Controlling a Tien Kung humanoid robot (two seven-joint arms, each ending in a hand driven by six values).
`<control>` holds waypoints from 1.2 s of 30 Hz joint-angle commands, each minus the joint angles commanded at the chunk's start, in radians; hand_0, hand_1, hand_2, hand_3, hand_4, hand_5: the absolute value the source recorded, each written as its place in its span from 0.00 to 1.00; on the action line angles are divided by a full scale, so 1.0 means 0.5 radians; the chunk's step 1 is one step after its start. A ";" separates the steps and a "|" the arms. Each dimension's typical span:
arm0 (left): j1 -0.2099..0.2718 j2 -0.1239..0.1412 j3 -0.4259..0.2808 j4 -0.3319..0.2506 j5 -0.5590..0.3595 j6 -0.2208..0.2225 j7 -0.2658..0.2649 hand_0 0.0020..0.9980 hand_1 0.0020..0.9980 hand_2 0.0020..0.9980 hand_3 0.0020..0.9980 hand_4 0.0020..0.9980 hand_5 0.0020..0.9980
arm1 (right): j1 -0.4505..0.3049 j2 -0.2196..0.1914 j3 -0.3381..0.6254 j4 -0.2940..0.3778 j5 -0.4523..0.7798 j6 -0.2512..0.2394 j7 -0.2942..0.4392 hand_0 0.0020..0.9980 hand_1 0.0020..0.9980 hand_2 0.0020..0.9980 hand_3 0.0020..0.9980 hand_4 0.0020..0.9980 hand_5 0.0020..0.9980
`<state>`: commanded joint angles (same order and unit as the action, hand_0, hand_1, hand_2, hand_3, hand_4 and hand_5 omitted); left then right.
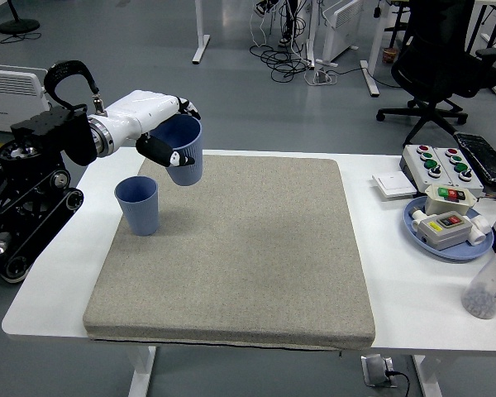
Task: Push cup pick cup insert cup
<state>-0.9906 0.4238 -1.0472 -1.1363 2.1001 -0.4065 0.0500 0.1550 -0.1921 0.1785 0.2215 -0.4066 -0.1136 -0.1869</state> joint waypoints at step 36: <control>-0.022 -0.033 0.079 0.637 0.112 0.123 -0.102 0.38 0.57 0.69 0.81 0.61 0.09 | -0.014 0.007 0.029 0.001 -0.039 -0.001 -0.009 0.73 0.67 0.71 0.60 0.16 0.39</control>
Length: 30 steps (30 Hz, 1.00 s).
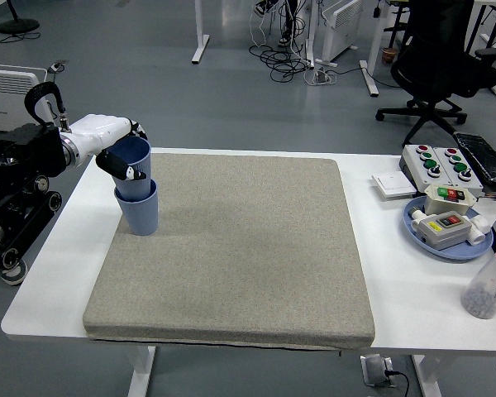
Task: Push cup pick cup insert cup
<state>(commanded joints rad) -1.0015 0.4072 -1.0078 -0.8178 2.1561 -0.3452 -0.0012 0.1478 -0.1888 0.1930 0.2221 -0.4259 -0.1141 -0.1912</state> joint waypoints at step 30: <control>0.027 -0.012 -0.046 0.072 -0.054 0.199 -0.073 0.80 0.90 1.00 1.00 1.00 0.68 | 0.013 -0.002 -0.009 0.000 0.013 0.005 0.000 0.73 0.67 0.71 0.60 0.16 0.39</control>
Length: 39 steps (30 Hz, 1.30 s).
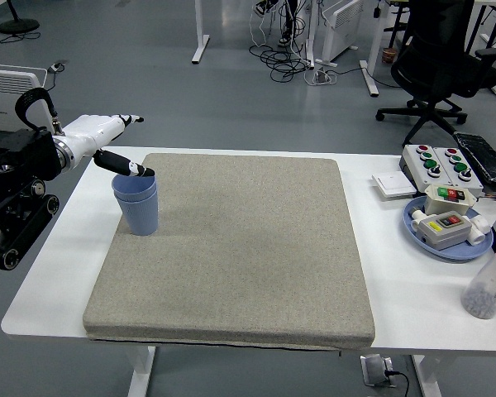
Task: Push cup pick cup insert cup
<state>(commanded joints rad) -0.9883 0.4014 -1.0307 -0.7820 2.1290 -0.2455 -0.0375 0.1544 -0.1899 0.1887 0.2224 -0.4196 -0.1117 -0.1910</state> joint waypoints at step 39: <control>1.330 -0.307 -0.897 -0.917 -2.779 0.632 -0.081 0.76 0.83 0.86 0.80 0.64 1.00 | 0.016 -0.005 -0.058 -0.007 0.085 -0.013 0.034 0.73 0.67 0.71 0.60 0.16 0.39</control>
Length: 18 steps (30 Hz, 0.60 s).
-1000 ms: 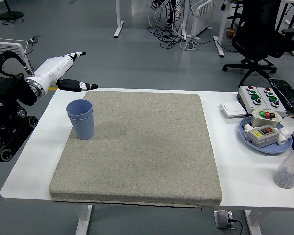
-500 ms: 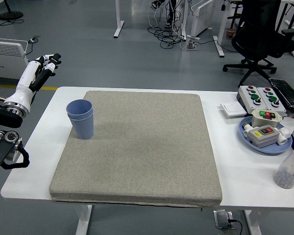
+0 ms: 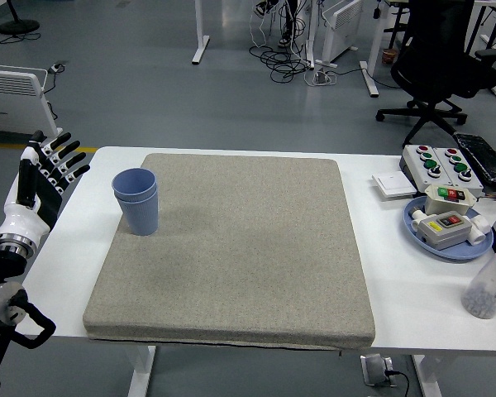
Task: Push cup pick cup insert cup
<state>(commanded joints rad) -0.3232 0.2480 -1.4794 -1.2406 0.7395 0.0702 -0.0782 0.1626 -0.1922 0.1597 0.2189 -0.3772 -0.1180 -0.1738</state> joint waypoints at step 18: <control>0.371 -0.193 -0.059 -0.059 -0.125 -0.054 -0.058 0.75 0.80 0.83 0.77 0.62 1.00 | 0.000 0.000 0.019 0.000 -0.034 -0.007 -0.002 0.73 0.67 0.71 0.60 0.16 0.39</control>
<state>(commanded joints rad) -0.1377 0.1513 -1.5088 -1.2703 0.6771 0.0431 -0.1073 0.1626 -0.1922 0.1690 0.2187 -0.3940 -0.1215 -0.1749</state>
